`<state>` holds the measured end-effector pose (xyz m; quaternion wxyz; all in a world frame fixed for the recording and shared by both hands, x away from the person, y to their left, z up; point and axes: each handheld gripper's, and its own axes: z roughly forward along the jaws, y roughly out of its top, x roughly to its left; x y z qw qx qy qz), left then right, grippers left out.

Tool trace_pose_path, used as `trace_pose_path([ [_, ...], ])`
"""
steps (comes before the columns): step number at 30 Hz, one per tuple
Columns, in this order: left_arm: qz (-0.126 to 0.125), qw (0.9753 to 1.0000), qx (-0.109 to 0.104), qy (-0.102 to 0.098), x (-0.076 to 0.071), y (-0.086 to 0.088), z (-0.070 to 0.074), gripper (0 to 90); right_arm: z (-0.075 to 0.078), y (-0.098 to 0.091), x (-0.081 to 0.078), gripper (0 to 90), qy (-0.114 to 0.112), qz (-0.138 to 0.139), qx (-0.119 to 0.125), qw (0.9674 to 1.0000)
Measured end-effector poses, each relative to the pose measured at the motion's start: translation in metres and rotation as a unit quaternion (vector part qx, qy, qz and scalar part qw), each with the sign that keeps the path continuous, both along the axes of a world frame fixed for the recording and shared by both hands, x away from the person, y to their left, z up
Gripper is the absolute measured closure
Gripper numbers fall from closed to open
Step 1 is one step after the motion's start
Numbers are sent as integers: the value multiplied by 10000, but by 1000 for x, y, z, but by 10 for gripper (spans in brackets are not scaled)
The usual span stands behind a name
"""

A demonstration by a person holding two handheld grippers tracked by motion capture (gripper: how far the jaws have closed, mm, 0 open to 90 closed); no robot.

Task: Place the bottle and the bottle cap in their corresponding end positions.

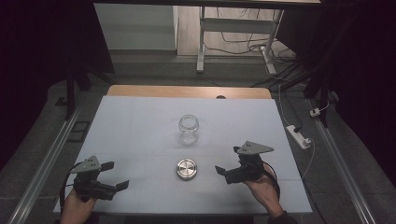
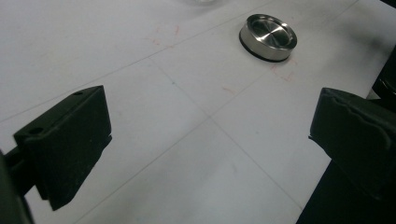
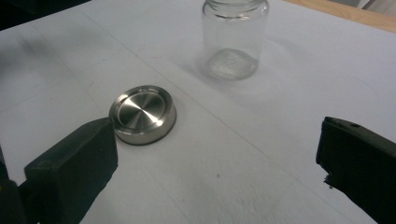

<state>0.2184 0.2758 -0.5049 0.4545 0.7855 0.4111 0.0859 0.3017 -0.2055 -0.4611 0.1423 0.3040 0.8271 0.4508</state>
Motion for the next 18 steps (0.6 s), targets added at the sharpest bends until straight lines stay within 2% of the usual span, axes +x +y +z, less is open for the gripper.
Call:
trace_pose_path([
  [9,260,9996,-11,67,-13,15,-5,0,-2,-28,-19,0,-80,-372,-40,9993],
  [18,428,9989,55,188,-22,23,-11,0,-16,-56,-36,0,29,-801,-308,9963],
])
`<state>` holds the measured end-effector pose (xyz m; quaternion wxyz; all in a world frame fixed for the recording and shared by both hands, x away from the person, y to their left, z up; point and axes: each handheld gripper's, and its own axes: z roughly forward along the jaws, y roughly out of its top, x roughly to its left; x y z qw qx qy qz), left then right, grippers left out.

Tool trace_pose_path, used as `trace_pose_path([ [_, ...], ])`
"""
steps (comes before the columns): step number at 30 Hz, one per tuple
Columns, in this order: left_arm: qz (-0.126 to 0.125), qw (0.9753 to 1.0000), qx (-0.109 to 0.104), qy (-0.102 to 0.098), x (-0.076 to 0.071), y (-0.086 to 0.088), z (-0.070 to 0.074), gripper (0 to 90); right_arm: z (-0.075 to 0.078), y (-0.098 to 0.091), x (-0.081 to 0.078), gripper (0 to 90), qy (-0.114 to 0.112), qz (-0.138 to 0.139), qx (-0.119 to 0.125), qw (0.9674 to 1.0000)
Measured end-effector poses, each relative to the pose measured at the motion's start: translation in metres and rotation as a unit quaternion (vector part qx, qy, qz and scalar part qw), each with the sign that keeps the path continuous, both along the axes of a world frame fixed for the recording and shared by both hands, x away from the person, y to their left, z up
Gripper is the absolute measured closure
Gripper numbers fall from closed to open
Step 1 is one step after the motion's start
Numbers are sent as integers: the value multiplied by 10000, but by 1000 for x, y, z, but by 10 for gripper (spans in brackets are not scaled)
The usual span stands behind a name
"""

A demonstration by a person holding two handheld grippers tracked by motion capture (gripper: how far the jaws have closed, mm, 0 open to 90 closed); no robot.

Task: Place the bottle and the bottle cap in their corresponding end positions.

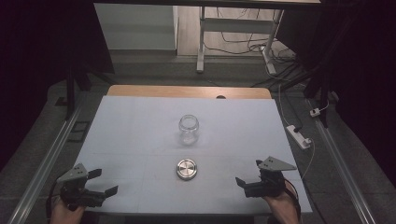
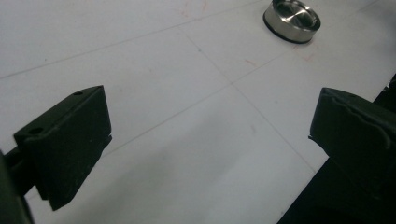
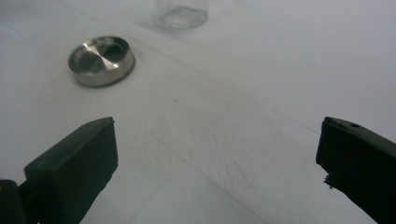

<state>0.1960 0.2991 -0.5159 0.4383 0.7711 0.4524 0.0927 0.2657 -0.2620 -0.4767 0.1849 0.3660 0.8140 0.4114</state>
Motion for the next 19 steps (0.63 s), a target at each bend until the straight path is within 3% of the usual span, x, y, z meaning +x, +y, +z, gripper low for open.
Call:
trace_pose_path([
  [14,187,9986,415,256,-8,2,-8,0,-22,-24,-21,0,411,-420,-269,9979],
  [19,207,9983,430,326,-7,2,-9,0,-22,-26,-22,0,468,-498,-285,9973],
])
